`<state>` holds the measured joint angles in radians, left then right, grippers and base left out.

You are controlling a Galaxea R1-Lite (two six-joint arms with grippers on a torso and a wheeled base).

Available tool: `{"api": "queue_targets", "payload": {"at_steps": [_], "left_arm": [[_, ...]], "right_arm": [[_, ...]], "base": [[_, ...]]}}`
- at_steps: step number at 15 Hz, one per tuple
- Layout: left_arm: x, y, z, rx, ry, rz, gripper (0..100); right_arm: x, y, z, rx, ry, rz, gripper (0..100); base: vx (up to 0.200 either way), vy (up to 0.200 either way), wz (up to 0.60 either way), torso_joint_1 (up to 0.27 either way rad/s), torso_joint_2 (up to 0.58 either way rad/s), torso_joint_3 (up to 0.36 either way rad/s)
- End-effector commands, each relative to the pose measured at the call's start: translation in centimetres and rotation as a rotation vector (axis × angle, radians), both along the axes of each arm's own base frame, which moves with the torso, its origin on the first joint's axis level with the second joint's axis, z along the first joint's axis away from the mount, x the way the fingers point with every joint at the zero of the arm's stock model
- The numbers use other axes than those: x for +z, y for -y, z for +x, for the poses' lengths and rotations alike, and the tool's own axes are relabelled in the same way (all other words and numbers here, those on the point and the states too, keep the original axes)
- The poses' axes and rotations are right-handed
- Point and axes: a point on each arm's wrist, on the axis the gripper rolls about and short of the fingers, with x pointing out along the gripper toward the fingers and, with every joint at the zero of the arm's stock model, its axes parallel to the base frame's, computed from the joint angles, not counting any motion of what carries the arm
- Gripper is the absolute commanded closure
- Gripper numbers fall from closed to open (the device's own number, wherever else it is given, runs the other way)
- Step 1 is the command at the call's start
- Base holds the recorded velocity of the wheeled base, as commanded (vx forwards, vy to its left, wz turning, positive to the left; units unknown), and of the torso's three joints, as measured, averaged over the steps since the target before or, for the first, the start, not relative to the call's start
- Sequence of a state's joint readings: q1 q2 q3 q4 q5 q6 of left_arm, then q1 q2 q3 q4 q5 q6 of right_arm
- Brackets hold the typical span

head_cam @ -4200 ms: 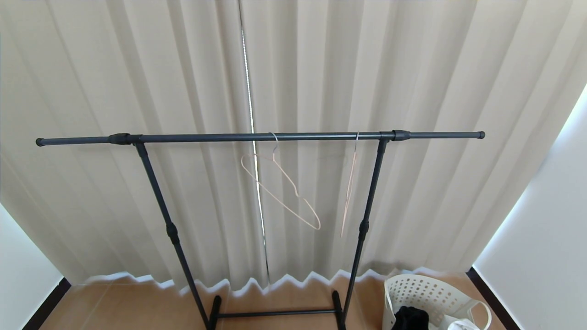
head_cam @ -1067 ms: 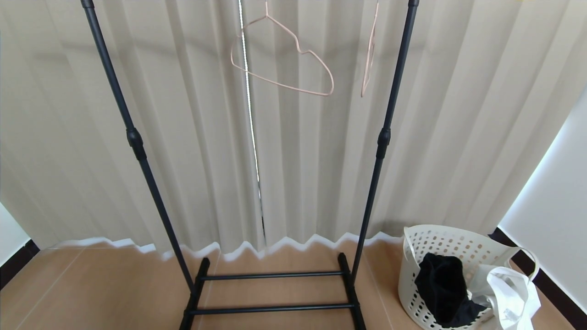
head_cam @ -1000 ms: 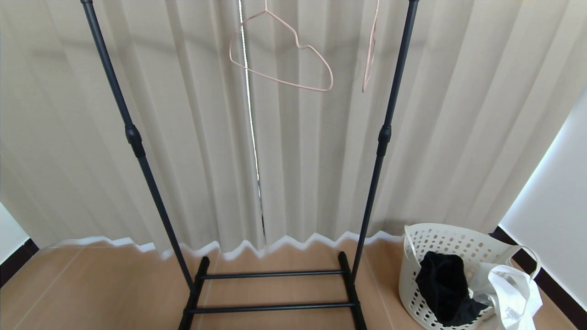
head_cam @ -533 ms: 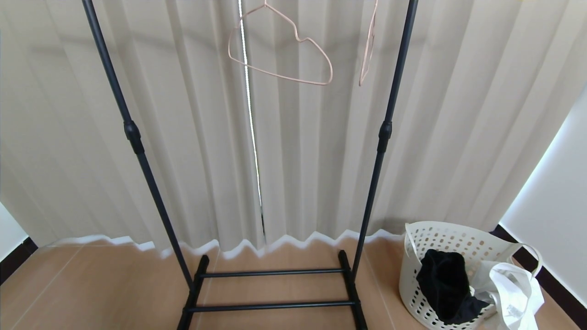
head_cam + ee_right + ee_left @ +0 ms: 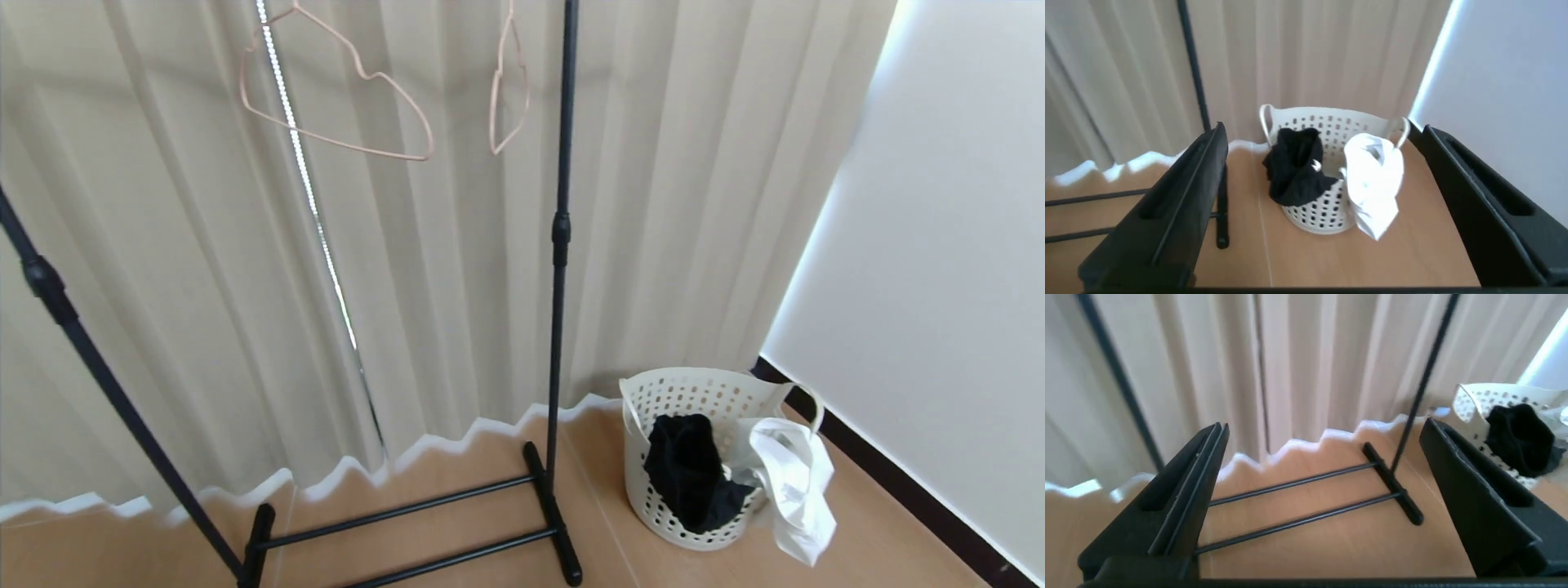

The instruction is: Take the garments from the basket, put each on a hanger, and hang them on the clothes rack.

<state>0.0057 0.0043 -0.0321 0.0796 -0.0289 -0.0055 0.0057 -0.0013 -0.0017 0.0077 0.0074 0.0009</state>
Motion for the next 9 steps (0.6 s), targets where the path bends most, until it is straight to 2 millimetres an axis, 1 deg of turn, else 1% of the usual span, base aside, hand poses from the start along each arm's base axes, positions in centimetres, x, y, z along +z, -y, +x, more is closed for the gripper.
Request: {"api": "queue_targets", "payload": {"at_steps": [1, 3, 9], "left_arm": [[0.00, 0.00, 0.00, 0.000, 0.000, -0.001, 0], [0.00, 0.00, 0.00, 0.000, 0.000, -0.001, 0], [0.00, 0.00, 0.00, 0.000, 0.000, -0.001, 0]], "right_arm": [[0.00, 0.00, 0.01, 0.001, -0.001, 0.001, 0], [0.00, 0.00, 0.01, 0.002, -0.001, -0.001, 0], [0.00, 0.00, 0.01, 0.001, -0.001, -0.001, 0]], "base": [[0.000, 0.000, 0.00, 0.000, 0.00, 0.000], [0.000, 0.000, 0.00, 0.000, 0.00, 0.000], [0.000, -0.200, 0.00, 0.003, 0.00, 0.002]]}}
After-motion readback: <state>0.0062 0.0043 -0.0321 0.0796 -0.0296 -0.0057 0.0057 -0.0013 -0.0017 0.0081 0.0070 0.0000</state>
